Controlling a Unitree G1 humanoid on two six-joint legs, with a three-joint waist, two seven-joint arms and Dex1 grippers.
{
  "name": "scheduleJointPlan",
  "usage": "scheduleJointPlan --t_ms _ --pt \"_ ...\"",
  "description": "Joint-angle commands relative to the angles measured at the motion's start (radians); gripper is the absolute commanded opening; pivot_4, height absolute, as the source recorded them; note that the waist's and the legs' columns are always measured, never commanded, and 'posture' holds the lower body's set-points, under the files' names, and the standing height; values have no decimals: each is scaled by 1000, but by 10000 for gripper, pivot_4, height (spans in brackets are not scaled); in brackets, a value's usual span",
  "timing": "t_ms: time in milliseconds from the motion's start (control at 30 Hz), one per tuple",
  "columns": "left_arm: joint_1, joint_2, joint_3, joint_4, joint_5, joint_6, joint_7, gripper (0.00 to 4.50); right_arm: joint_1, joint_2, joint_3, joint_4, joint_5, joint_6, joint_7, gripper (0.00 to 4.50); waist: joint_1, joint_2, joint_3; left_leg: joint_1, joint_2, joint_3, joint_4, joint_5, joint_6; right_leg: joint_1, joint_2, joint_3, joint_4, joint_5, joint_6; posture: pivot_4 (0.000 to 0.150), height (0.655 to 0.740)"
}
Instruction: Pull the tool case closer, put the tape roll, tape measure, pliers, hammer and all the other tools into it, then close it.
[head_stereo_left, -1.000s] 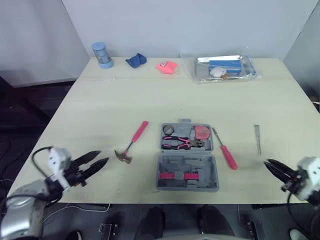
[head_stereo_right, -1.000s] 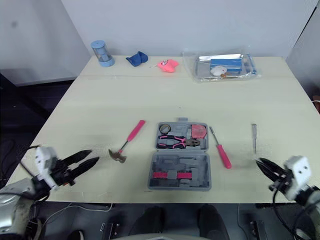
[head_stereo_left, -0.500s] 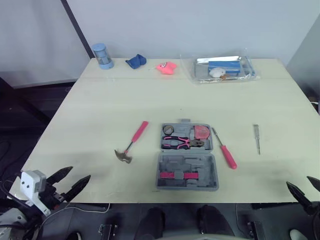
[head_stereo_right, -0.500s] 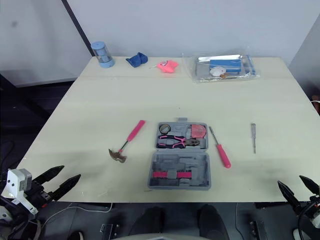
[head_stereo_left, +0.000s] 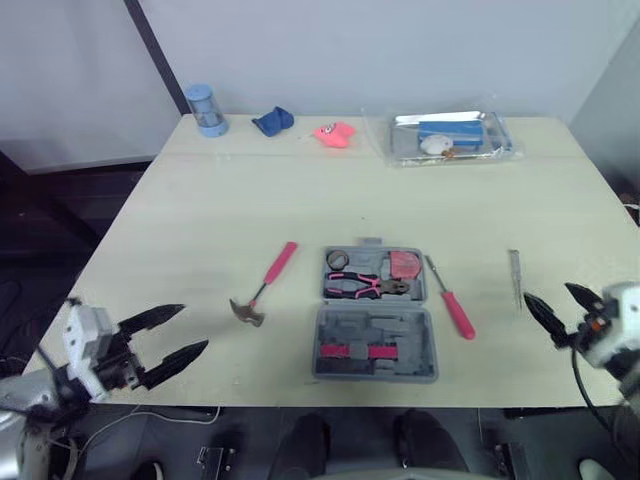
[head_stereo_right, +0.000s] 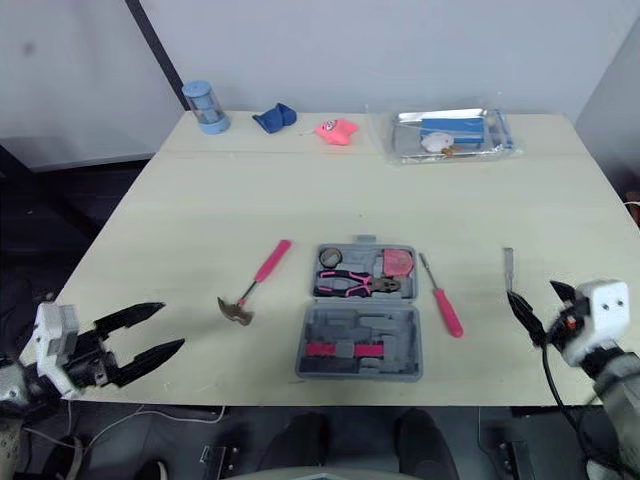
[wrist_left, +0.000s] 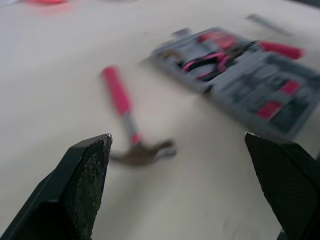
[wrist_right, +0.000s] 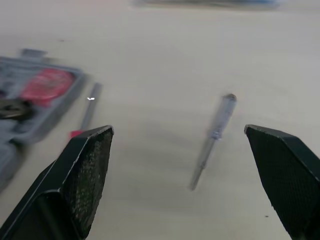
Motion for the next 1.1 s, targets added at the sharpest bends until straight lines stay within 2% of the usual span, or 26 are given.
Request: scheduleJointPlan --t_ms 33,167,467,800,900,967,1000,1100 --pt "-56 22 -41 -79 -38 32 -23 45000 -63 23 20 22 -50 59 -112 44208 0 0 0 0 0 0 0 0 0 0 0 0 0 0 0 1500 7400" --pt "-134 18 -83 -139 -76 67 -32 45000 -152 83 45 110 -101 35 -192 44208 -2 0 0 -5 0 0 -1 0 0 -5 0 0 0 0 0 1500 7400" --pt "-222 38 -138 -272 -138 161 -29 45000 -244 182 91 390 -194 -151 -205 44208 -7 1 1 -8 0 0 -1 0 0 -9 0 0 1 0 0 1500 7400" --pt "-245 67 -138 -338 -184 225 -40 45000 -339 193 88 732 -249 -378 -185 44208 -9 2 2 -7 0 0 0 0 0 -9 0 0 2 0 0 1500 7400" --pt "-255 69 -135 -352 -194 238 -35 45000 -350 192 84 787 -251 -424 -181 37619 -9 2 1 -7 0 0 0 0 0 -8 0 0 2 0 0 1500 7400" --pt "-257 69 -132 -358 -201 247 -34 45000 -354 194 78 808 -252 -440 -186 26948 -13 2 1 -7 0 0 0 0 0 -8 0 0 2 0 0 1500 7400" --pt "-256 70 -130 -359 -204 250 -36 45000 -354 195 78 811 -253 -445 -185 25235 -15 2 1 -7 0 0 0 0 0 -8 0 0 2 0 0 1500 7400" --pt "-256 71 -127 -356 -206 254 -40 45000 -351 194 82 817 -260 -460 -182 10384 -24 2 1 -7 0 0 0 0 0 -8 1 0 2 0 0 1500 7400"
